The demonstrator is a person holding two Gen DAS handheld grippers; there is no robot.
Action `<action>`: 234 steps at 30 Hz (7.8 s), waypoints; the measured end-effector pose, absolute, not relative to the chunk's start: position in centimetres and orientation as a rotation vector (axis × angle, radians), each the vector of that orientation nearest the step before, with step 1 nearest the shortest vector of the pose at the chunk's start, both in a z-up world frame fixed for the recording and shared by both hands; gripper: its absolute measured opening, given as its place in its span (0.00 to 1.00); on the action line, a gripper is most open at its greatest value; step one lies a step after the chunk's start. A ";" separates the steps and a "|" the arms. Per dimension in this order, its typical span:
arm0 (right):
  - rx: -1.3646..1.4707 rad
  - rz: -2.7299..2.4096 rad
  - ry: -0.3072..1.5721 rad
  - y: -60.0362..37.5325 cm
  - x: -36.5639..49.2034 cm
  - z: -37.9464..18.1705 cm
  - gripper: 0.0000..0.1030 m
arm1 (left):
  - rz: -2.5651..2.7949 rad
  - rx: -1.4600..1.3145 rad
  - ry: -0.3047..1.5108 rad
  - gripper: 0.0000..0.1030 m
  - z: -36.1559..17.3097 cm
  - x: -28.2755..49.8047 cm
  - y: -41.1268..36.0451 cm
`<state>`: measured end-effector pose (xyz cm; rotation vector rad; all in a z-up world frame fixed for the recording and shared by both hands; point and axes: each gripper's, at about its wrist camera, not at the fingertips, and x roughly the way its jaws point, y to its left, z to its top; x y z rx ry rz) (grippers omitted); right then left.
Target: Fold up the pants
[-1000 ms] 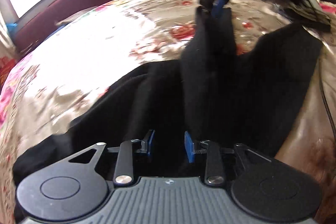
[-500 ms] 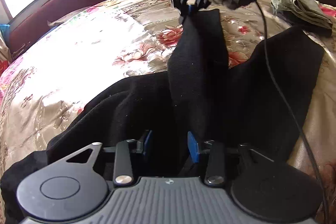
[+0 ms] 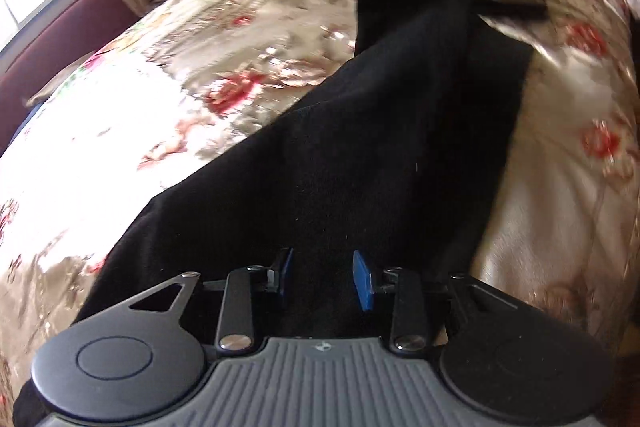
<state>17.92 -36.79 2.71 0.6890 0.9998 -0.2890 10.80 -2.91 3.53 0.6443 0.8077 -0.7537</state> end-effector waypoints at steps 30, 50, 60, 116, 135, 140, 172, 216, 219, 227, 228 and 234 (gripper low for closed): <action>0.987 -0.264 0.622 -44.1 15.2 0.6 0.02 | -0.757 0.811 0.581 0.58 -0.5 8.1 -11.0; 1.040 -0.167 0.703 -41.4 14.8 -6.5 0.37 | -0.621 0.759 0.450 0.29 -2.0 7.2 -11.3; 1.091 -0.225 0.655 -42.1 15.4 -6.8 0.06 | -0.606 0.709 0.475 0.25 -0.9 7.5 -11.1; 1.132 -0.243 0.581 -42.3 9.4 -7.9 0.58 | -0.665 0.895 0.463 0.21 -2.0 1.8 -9.4; 0.947 -0.321 0.649 -45.3 6.7 -4.5 0.16 | -0.592 0.679 0.532 0.29 1.9 1.7 -6.1; 0.629 -0.293 0.634 -40.6 5.5 2.0 0.23 | -0.380 0.662 0.540 0.29 3.2 3.3 2.2; 0.365 1.023 1.351 -2.4 41.1 -4.6 0.05 | -0.040 0.455 0.794 0.29 -0.9 16.0 19.4; 0.689 0.059 0.747 -26.0 6.1 -1.6 0.40 | -0.261 0.544 0.539 0.42 2.5 0.5 8.2; 0.819 -0.138 0.655 -32.2 3.7 -3.5 0.40 | -0.384 0.599 0.510 0.43 2.3 0.5 2.8; 1.145 -0.199 0.519 -37.1 6.1 -8.5 0.39 | -0.547 0.702 0.494 0.43 1.7 1.3 -6.6; 1.154 -0.197 0.510 -37.2 6.6 -8.7 0.38 | -0.547 0.702 0.497 0.43 1.7 1.3 -7.1; 1.229 -0.211 0.456 -37.9 7.6 -9.6 0.38 | -0.560 0.629 0.511 0.43 1.1 2.7 -7.7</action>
